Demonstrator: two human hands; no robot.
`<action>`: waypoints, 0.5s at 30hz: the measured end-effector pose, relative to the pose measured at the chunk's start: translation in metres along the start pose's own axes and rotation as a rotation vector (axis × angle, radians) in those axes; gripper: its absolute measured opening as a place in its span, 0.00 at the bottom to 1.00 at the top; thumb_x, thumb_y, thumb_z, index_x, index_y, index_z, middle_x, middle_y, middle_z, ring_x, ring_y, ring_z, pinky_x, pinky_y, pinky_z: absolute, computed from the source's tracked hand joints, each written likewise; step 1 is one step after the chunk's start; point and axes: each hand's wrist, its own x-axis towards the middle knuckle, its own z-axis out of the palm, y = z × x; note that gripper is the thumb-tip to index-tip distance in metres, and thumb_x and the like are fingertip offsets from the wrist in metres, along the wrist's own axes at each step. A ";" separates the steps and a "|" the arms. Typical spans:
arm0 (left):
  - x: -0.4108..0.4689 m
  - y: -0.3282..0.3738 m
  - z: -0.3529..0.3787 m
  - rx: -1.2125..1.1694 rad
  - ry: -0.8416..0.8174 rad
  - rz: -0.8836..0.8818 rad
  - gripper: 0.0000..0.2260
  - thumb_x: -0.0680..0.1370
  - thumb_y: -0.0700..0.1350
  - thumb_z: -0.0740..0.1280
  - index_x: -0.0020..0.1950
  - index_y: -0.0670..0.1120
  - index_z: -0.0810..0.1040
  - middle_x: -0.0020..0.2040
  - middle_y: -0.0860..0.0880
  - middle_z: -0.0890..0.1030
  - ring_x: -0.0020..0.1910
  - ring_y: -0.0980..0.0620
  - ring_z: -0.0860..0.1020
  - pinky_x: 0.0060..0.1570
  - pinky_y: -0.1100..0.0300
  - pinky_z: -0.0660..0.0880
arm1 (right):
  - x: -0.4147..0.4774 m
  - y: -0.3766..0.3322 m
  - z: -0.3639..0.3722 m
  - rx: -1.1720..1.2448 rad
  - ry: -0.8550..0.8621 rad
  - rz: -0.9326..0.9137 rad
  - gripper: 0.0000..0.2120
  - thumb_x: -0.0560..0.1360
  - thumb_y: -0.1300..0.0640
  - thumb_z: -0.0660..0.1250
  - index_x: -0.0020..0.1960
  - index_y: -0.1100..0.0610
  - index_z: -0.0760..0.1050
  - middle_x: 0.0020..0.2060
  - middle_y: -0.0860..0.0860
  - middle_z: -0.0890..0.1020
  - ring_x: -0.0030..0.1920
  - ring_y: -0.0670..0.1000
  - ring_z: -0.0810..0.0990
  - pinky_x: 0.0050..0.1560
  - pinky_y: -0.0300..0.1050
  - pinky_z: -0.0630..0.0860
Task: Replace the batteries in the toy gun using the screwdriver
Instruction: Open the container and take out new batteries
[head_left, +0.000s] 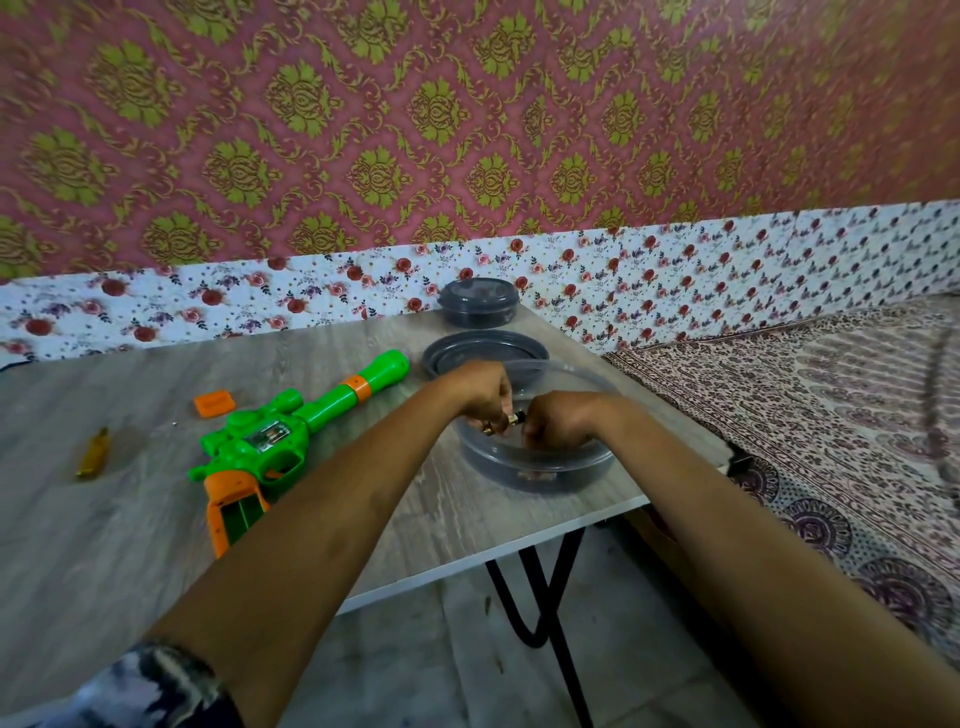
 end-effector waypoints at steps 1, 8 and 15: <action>0.000 -0.001 0.001 0.002 0.011 0.001 0.09 0.70 0.37 0.74 0.49 0.40 0.82 0.41 0.45 0.82 0.39 0.50 0.80 0.45 0.57 0.79 | 0.000 0.000 0.000 0.001 0.010 -0.001 0.12 0.78 0.56 0.59 0.36 0.51 0.69 0.38 0.50 0.74 0.44 0.52 0.73 0.46 0.45 0.67; -0.003 -0.004 0.001 -0.021 0.104 0.028 0.06 0.70 0.39 0.73 0.46 0.41 0.84 0.43 0.44 0.84 0.34 0.54 0.78 0.49 0.57 0.78 | 0.001 0.001 0.001 0.026 0.067 -0.050 0.07 0.76 0.59 0.62 0.40 0.54 0.74 0.42 0.54 0.78 0.44 0.53 0.75 0.47 0.45 0.69; -0.013 -0.010 -0.015 -0.477 0.217 0.000 0.08 0.75 0.35 0.66 0.51 0.39 0.83 0.38 0.46 0.81 0.34 0.55 0.76 0.34 0.66 0.77 | -0.009 0.036 0.002 0.807 0.362 -0.022 0.09 0.75 0.60 0.67 0.52 0.62 0.79 0.39 0.53 0.81 0.38 0.46 0.79 0.40 0.36 0.76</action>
